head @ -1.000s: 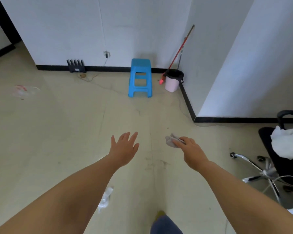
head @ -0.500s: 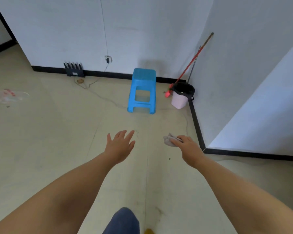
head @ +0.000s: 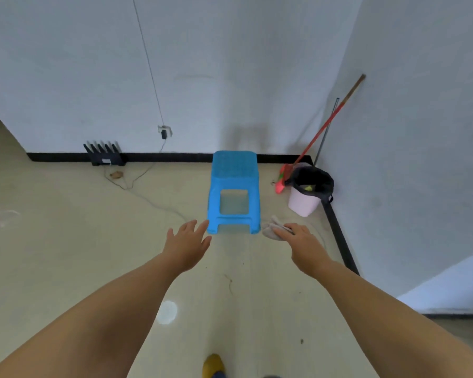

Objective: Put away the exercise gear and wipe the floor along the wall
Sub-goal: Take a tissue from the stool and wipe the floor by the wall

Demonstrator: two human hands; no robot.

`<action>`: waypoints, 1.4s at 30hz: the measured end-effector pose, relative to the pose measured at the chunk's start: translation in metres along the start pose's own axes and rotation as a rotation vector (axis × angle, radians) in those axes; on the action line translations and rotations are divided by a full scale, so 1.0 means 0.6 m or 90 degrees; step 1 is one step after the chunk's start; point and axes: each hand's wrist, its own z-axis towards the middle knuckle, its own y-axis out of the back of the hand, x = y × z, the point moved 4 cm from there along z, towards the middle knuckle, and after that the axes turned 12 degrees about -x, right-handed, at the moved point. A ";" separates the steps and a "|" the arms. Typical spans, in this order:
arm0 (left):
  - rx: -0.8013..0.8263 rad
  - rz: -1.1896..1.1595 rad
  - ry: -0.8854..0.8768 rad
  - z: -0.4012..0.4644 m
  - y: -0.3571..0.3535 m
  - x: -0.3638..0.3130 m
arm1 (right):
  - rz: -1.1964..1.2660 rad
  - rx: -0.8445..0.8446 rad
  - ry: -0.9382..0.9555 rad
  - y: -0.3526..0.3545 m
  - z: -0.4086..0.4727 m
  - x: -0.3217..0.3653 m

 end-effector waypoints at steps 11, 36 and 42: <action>0.056 -0.014 -0.073 0.381 -0.074 -0.021 | 0.059 0.019 -0.008 -0.098 0.382 -0.120; 0.059 -0.010 -0.041 0.995 -0.597 0.097 | 0.142 -0.014 0.040 -0.691 0.973 -0.312; 0.131 -0.002 -0.056 0.982 -0.633 0.110 | 0.017 0.181 0.102 -0.744 0.932 -0.332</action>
